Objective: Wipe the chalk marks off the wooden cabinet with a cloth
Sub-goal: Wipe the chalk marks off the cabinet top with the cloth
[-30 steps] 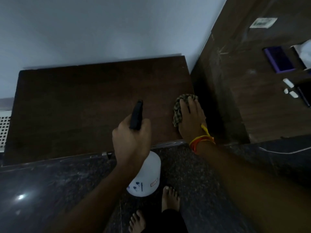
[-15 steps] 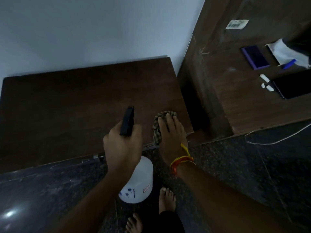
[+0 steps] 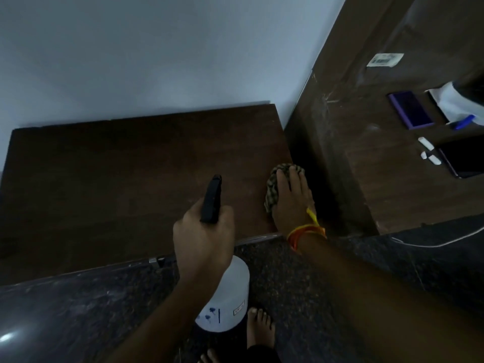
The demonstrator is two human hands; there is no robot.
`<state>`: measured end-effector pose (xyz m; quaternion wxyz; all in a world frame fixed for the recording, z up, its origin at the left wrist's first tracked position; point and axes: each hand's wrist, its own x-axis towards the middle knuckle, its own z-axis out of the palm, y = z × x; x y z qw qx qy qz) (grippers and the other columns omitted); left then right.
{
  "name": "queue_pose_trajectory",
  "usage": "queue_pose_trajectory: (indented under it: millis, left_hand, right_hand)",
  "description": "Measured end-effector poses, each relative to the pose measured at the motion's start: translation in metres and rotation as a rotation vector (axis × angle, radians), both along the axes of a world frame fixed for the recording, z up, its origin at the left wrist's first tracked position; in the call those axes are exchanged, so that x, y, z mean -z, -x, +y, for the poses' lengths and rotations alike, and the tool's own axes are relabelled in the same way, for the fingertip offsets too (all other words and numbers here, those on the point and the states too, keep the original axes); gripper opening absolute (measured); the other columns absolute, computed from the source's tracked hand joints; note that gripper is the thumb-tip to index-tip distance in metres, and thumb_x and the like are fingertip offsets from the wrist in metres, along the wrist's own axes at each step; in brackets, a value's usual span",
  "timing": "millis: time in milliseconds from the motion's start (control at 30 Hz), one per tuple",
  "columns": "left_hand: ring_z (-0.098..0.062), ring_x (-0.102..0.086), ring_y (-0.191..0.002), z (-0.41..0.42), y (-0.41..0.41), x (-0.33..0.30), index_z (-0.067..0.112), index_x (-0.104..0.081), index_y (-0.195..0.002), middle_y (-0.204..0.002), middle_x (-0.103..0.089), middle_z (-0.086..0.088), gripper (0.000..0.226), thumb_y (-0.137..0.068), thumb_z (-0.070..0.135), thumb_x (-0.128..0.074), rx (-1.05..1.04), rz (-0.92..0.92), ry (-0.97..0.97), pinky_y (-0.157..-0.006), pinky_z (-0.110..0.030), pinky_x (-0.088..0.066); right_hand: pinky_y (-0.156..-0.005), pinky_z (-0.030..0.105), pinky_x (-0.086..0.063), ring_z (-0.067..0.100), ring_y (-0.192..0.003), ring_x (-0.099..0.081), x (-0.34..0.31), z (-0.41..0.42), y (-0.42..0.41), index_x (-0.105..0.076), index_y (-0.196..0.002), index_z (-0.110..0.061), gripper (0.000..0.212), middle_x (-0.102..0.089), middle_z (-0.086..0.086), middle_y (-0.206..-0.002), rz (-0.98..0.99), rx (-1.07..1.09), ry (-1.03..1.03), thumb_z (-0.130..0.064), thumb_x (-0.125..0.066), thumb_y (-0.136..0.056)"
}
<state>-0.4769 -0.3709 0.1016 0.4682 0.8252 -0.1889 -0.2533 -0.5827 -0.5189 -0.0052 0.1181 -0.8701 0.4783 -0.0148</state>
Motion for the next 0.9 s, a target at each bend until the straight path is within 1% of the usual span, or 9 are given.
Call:
queue_pose_trajectory:
  millis: [67,133,267,400,533,600,667,767,900]
  left_hand:
    - [-0.032,-0.046,-0.049,-0.003,-0.005,-0.001,0.006,-0.054,-0.068,-0.055,-0.051,-0.016,0.023,-0.087,0.019,-0.055,-0.01,0.0,-0.001,-0.047,-0.042,-0.044]
    - [-0.026,-0.045,-0.049,-0.006,-0.011,-0.004,0.008,-0.052,-0.066,-0.054,-0.049,-0.01,0.024,-0.088,0.018,-0.055,-0.026,0.016,0.0,-0.048,-0.042,-0.044]
    - [-0.029,-0.045,-0.049,-0.018,-0.021,-0.008,0.01,-0.047,-0.062,-0.052,-0.045,-0.01,0.027,-0.088,0.017,-0.054,-0.045,0.012,-0.023,-0.049,-0.051,-0.049]
    - [-0.03,-0.048,-0.049,-0.032,-0.027,-0.008,0.007,-0.05,-0.066,-0.052,-0.047,-0.01,0.025,-0.089,0.017,-0.054,-0.06,0.034,-0.035,-0.053,-0.054,-0.053]
    - [-0.027,-0.046,-0.049,-0.044,-0.032,-0.011,0.015,-0.046,-0.063,-0.052,-0.044,-0.007,0.028,-0.09,0.017,-0.054,-0.079,0.039,-0.038,-0.049,-0.052,-0.05]
    - [-0.025,-0.045,-0.048,-0.05,-0.036,-0.011,0.015,-0.047,-0.063,-0.051,-0.044,-0.006,0.027,-0.09,0.018,-0.054,-0.075,0.038,-0.044,-0.049,-0.053,-0.051]
    - [-0.026,-0.047,-0.049,-0.055,-0.042,-0.011,0.011,-0.05,-0.068,-0.054,-0.048,-0.01,0.023,-0.09,0.017,-0.054,-0.075,0.053,-0.041,-0.051,-0.054,-0.052]
    - [-0.034,-0.051,-0.054,-0.065,-0.048,-0.014,0.004,-0.054,-0.075,-0.062,-0.052,-0.025,0.019,-0.09,0.017,-0.054,-0.087,0.057,-0.021,-0.053,-0.056,-0.052]
    - [-0.036,-0.053,-0.055,-0.069,-0.051,-0.013,0.007,-0.055,-0.08,-0.064,-0.056,-0.024,0.016,-0.09,0.019,-0.053,-0.08,0.062,-0.037,-0.056,-0.057,-0.054]
  right_hand:
    - [-0.114,0.049,-0.018,0.033,-0.144,-0.005,0.0,-0.012,-0.008,-0.018,-0.148,-0.018,0.064,-0.009,0.011,-0.157,0.016,0.008,-0.014,-0.021,-0.045,-0.09]
    - [-0.113,0.05,-0.019,0.034,-0.144,-0.006,-0.001,-0.006,-0.007,-0.02,-0.148,-0.017,0.065,-0.011,0.012,-0.157,0.001,0.026,-0.02,-0.018,-0.046,-0.088]
    - [-0.111,0.054,-0.023,0.04,-0.141,-0.017,0.0,0.006,0.0,-0.03,-0.145,-0.015,0.072,-0.023,0.016,-0.153,-0.016,0.022,-0.018,-0.013,-0.056,-0.079]
    - [-0.113,0.05,-0.018,0.036,-0.143,-0.011,0.007,-0.027,-0.027,-0.024,-0.147,-0.017,0.069,-0.016,0.013,-0.156,-0.001,0.013,0.004,-0.02,-0.053,-0.085]
    - [-0.112,0.051,-0.024,0.036,-0.142,-0.013,0.007,-0.07,-0.059,-0.023,-0.147,-0.017,0.068,-0.017,0.013,-0.155,0.009,-0.029,0.034,-0.024,-0.054,-0.086]
    - [-0.114,0.051,-0.022,0.036,-0.142,-0.011,0.005,-0.072,-0.062,-0.023,-0.147,-0.017,0.069,-0.016,0.013,-0.155,0.004,-0.022,0.016,-0.022,-0.054,-0.085]
    - [-0.114,0.05,-0.02,0.036,-0.143,-0.01,0.004,-0.068,-0.06,-0.023,-0.147,-0.017,0.068,-0.015,0.013,-0.155,-0.015,-0.023,0.01,-0.02,-0.054,-0.086]
    - [-0.115,0.05,-0.02,0.035,-0.143,-0.011,0.005,-0.077,-0.066,-0.023,-0.147,-0.017,0.068,-0.015,0.012,-0.156,-0.017,-0.037,-0.002,-0.022,-0.054,-0.086]
    - [-0.112,0.053,-0.025,0.042,-0.139,-0.02,0.009,-0.111,-0.093,-0.031,-0.144,-0.011,0.063,-0.025,0.019,-0.151,-0.044,-0.08,0.056,-0.02,-0.053,-0.086]
